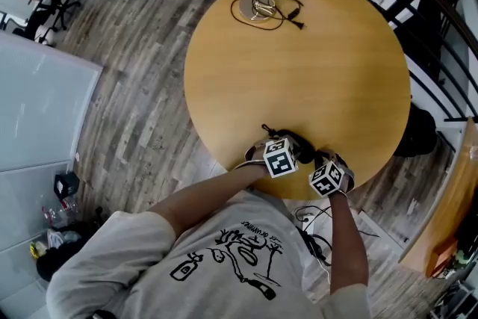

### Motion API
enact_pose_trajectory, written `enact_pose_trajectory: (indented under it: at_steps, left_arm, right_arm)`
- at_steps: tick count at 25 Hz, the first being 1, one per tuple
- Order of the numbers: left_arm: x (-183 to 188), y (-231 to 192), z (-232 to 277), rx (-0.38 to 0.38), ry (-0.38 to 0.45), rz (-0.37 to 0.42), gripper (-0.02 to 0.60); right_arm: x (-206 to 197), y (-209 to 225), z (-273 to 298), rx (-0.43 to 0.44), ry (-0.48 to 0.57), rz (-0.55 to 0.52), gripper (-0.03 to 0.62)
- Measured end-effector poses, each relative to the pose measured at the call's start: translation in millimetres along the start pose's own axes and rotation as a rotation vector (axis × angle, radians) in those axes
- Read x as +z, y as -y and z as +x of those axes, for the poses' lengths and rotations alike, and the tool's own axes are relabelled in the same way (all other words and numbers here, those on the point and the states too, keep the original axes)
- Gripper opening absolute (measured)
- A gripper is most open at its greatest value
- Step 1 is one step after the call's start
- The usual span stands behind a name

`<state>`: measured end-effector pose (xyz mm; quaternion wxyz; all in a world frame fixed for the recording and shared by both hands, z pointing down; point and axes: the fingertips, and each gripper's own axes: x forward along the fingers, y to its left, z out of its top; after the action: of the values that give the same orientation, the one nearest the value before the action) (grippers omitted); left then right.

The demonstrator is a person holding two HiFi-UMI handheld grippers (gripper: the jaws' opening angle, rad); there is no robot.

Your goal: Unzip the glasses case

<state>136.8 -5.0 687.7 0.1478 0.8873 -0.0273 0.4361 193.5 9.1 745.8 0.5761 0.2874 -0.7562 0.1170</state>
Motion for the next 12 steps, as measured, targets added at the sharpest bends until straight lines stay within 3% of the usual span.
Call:
enact_pose_trajectory:
  at_steps: [12]
  left_arm:
    - [1.5, -1.8, -0.4, -0.006, 0.017, -0.018, 0.006]
  right_arm:
    - [7.5, 7.1, 3.3, 0.018, -0.032, -0.185, 0.023]
